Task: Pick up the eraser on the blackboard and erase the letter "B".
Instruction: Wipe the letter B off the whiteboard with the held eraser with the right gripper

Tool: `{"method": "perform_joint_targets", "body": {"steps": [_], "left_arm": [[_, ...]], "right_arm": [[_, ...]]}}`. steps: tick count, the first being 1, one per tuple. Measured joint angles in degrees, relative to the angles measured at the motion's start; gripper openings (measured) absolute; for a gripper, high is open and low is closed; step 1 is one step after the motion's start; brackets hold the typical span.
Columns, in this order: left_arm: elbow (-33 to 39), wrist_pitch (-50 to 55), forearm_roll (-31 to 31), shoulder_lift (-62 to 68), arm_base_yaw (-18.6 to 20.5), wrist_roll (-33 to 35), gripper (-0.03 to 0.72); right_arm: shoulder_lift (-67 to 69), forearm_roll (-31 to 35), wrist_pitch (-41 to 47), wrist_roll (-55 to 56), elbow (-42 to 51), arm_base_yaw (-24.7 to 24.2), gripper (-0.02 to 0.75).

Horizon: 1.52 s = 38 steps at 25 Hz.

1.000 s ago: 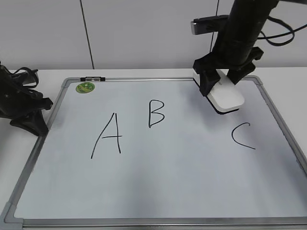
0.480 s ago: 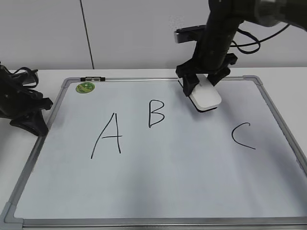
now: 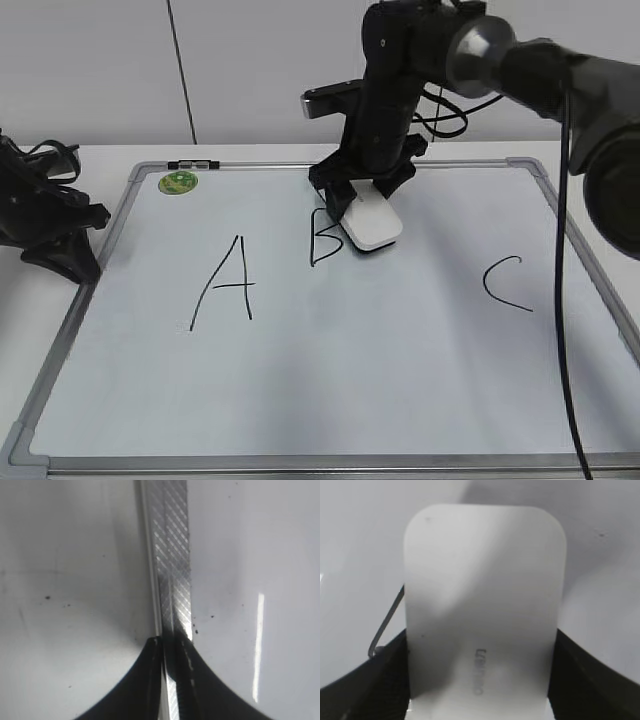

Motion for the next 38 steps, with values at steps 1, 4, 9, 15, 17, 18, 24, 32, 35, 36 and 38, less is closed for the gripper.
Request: {"method": "perform_joint_targets", "body": {"steps": [1,4,9,15,17,18,24,32,35,36,38], "left_arm": [[0.0,0.0,0.0,0.0,0.0,0.0,0.038],[0.0,0.0,0.0,0.0,0.0,0.0,0.038],[0.0,0.0,0.0,0.0,0.0,0.0,0.038],[0.0,0.0,0.0,0.0,0.0,0.0,0.038],[0.0,0.0,0.0,0.0,0.0,0.0,0.038],[0.0,0.0,0.0,0.0,0.0,0.0,0.038],[0.0,0.0,0.0,0.0,0.0,0.0,0.038],[0.0,0.0,0.0,0.0,0.0,0.0,0.04],[0.0,0.0,0.0,0.0,0.0,0.0,0.041],[0.0,0.0,0.0,0.0,0.0,0.0,0.041],[0.0,0.0,0.0,0.0,0.0,0.0,0.041]], "right_arm": [[0.7,0.0,0.0,0.0,-0.4,0.0,0.538],[2.1,0.0,0.0,0.0,-0.9,0.0,0.538],[3.2,0.0,-0.5,0.0,-0.9,0.0,0.538],[4.1,0.6,-1.6,-0.3,-1.3,0.0,0.543],[4.4,0.9,-2.0,-0.4,-1.3,0.0,0.554],[4.7,1.1,-2.9,-0.4,-1.3,0.0,0.561],[4.9,1.4,-4.1,-0.5,-1.3,0.0,0.569],[4.9,1.4,-4.1,-0.5,-1.3,0.0,0.569],[4.9,1.4,-4.1,-0.6,-1.3,0.0,0.569],[4.9,1.4,-4.0,-0.6,-1.3,0.0,0.569],[4.9,1.4,-3.9,-0.6,-1.3,0.0,0.568]]}}
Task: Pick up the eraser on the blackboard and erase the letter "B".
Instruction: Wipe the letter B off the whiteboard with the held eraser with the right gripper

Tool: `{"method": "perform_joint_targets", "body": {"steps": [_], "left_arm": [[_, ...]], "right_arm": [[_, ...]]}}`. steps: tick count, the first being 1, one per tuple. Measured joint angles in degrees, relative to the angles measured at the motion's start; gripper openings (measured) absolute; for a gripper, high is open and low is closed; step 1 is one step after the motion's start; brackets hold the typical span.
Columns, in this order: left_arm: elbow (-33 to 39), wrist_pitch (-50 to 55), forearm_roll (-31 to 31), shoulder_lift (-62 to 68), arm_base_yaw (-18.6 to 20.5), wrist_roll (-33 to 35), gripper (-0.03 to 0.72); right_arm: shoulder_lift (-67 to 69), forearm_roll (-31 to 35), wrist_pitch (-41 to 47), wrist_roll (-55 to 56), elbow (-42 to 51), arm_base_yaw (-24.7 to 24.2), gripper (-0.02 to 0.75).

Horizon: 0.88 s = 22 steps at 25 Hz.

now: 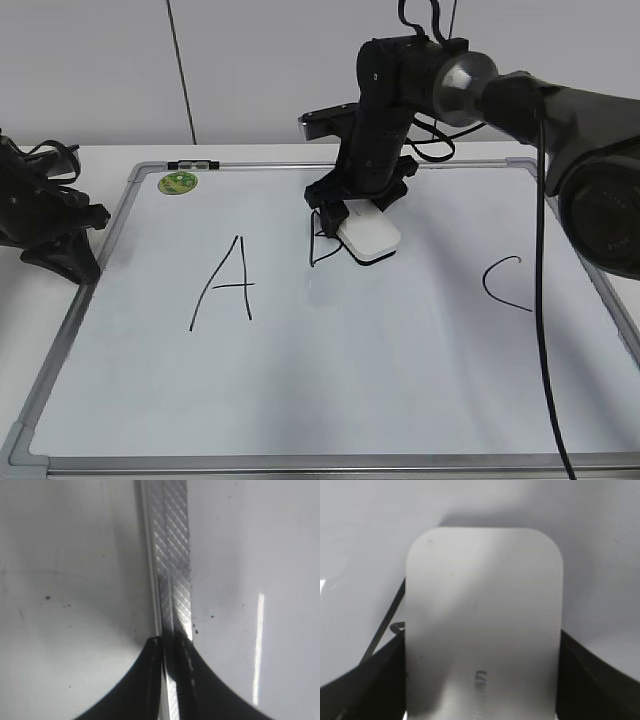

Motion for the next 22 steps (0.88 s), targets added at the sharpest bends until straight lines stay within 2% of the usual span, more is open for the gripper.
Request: {"method": "perform_joint_targets", "body": {"steps": [11,22], "left_arm": [[0.0,0.0,0.0,0.0,0.0,0.0,0.045],[0.0,0.0,0.0,0.0,0.0,0.0,0.046]], "right_arm": [[0.3,0.0,3.8,0.0,-4.8,0.0,0.568],[0.6,-0.5,4.0,0.0,-5.1,0.0,0.568]]}}
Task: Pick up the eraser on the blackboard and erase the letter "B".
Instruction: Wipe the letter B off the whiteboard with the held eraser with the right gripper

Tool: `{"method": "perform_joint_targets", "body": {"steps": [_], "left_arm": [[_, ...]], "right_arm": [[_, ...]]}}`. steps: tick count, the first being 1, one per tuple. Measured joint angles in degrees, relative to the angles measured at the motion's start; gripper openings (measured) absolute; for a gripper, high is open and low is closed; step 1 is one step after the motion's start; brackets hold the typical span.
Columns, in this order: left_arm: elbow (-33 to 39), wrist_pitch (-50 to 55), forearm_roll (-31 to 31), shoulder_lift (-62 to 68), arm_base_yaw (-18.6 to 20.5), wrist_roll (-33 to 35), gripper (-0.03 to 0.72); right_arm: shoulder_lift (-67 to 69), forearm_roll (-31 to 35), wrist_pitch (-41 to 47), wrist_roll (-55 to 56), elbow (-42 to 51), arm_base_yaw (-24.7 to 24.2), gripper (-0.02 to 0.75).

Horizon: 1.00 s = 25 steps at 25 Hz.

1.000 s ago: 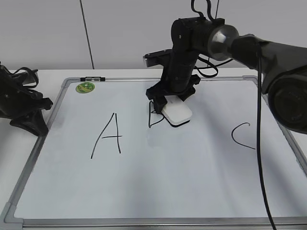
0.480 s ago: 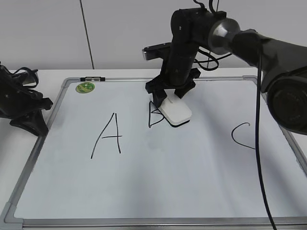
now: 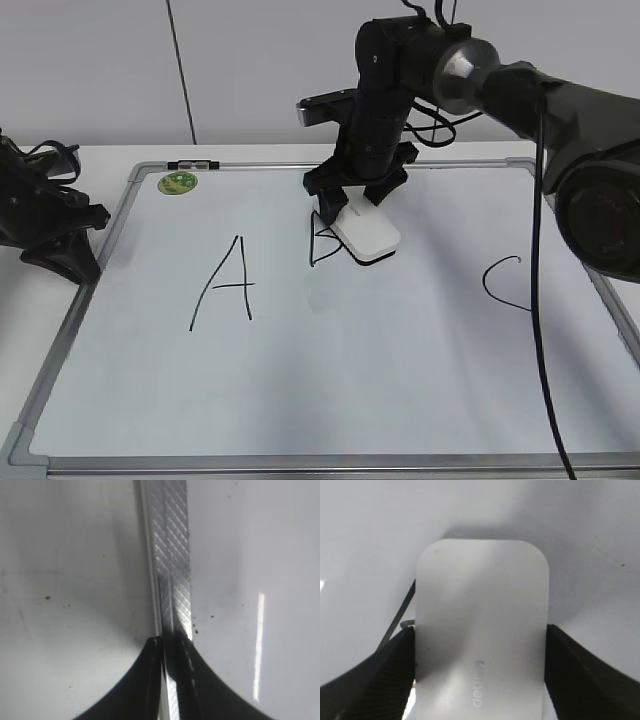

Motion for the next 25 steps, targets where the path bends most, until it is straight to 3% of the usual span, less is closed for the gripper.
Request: {"method": "perform_joint_targets", "body": {"steps": [25], "left_arm": [[0.0,0.0,0.0,0.0,0.0,0.0,0.048]], "right_arm": [[0.0,-0.4,0.1,0.8,-0.1,0.0,0.589]]}}
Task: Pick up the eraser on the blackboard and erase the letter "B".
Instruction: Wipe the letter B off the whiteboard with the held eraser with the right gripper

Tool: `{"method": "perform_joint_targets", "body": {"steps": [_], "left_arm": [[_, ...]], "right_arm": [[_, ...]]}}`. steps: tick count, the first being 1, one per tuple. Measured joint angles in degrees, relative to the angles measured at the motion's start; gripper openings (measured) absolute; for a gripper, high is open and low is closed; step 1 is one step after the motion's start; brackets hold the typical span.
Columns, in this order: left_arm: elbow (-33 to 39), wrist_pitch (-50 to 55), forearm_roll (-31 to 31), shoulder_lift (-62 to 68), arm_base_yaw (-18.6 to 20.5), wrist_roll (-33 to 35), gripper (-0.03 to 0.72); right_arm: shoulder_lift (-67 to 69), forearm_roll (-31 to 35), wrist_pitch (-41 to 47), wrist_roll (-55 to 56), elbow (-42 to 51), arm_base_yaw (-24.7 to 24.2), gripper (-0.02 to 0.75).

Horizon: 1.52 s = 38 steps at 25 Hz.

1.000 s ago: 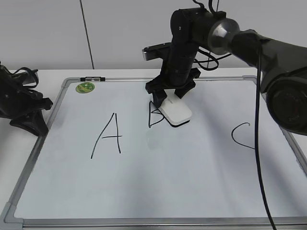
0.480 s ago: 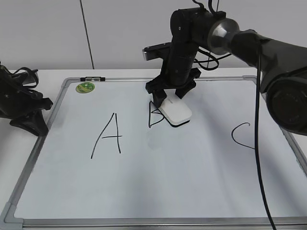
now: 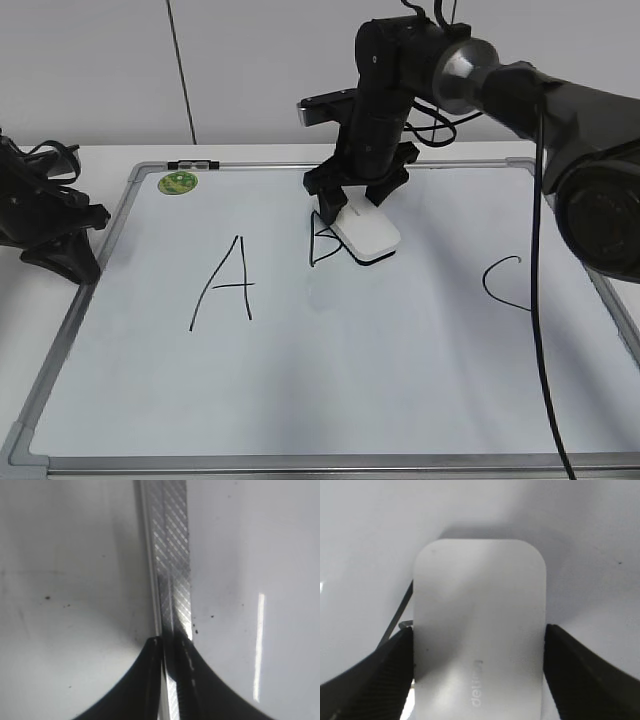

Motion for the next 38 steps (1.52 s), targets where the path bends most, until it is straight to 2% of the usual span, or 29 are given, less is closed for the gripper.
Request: {"method": "perform_joint_targets", "body": {"steps": [7,11,29,38], "left_arm": [[0.0,0.0,0.0,0.0,0.0,0.0,0.048],[0.0,0.0,0.0,0.0,0.0,0.0,0.048],[0.0,0.1,0.0,0.0,0.0,0.0,0.054],[0.0,0.1,0.0,0.0,0.0,0.1,0.055]], "right_arm": [[0.0,0.0,0.0,0.1,0.0,0.0,0.584],[0.0,0.0,0.0,0.1,0.0,0.0,0.545],[0.0,0.6,0.1,0.0,0.0,0.2,0.544],[0.0,-0.1,0.1,-0.8,0.0,5.2,0.543]]}}
